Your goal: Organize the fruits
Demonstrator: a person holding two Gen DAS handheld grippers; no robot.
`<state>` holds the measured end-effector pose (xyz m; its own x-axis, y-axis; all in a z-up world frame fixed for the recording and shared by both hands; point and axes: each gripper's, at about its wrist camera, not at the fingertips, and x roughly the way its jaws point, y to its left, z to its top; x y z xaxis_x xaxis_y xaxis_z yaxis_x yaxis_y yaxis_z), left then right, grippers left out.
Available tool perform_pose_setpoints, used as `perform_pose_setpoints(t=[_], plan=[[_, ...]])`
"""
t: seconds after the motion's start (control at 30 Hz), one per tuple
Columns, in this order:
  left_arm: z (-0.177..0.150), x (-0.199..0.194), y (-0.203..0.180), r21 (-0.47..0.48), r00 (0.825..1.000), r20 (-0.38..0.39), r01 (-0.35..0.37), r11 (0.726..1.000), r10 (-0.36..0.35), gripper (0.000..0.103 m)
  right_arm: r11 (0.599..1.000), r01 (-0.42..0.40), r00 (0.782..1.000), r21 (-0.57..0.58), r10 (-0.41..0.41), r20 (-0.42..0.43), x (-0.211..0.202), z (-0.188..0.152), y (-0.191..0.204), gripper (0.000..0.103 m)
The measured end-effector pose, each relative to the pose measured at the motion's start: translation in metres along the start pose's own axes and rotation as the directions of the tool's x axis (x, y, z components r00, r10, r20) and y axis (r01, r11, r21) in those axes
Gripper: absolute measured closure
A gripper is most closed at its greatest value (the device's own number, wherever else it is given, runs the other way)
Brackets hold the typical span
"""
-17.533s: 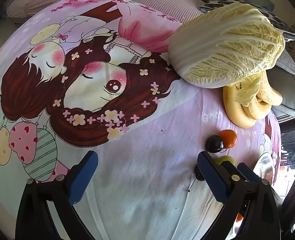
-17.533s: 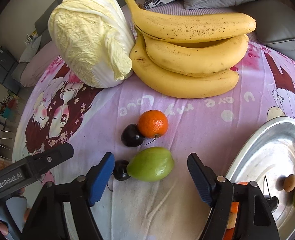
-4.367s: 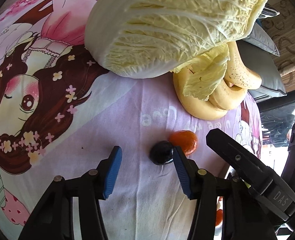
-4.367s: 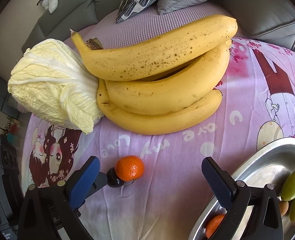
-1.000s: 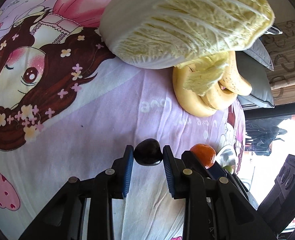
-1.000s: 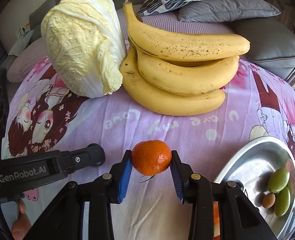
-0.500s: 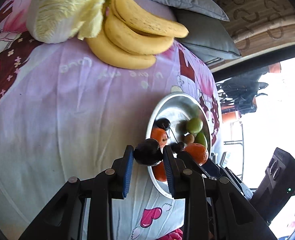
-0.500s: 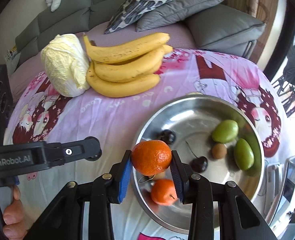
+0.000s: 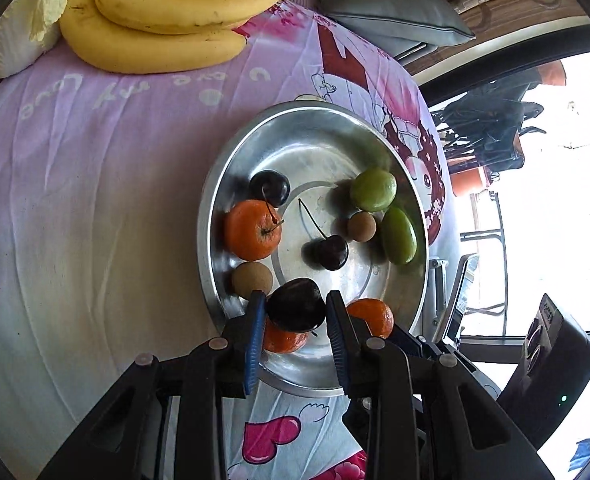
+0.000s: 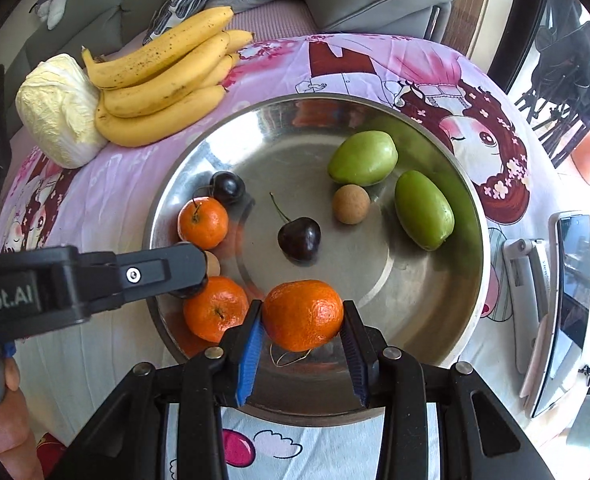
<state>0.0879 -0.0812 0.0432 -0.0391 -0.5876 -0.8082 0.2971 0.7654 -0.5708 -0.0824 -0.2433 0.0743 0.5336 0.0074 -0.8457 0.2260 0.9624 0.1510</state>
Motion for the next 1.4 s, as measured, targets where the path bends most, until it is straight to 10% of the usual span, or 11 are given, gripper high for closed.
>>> perform_pose_setpoints(t=[0.37,0.63,0.97,1.4], plan=[[-0.03,-0.031,0.008,0.011,0.987,0.115,-0.116,0.993,0.114,0.033,1.0,-0.021,1.0,0.019,0.021,0.015,-0.006,-0.014,-0.004,0.055],[-0.071,-0.046,0.051,-0.053,0.886,0.169,-0.429,0.902,0.432,0.012,1.0,-0.016,0.999,0.005,0.016,0.03,-0.017,-0.032,0.004,0.036],[-0.101,-0.053,0.078,-0.086,0.857,0.151,-0.485,0.871,0.492,0.012,0.999,-0.038,0.999,-0.021,0.038,0.021,-0.017,-0.048,0.021,0.006],[-0.105,-0.067,0.085,-0.145,0.833,0.153,-0.514,0.845,0.532,0.012,1.0,-0.022,1.0,-0.014,0.022,0.022,-0.016,-0.05,0.02,0.004]])
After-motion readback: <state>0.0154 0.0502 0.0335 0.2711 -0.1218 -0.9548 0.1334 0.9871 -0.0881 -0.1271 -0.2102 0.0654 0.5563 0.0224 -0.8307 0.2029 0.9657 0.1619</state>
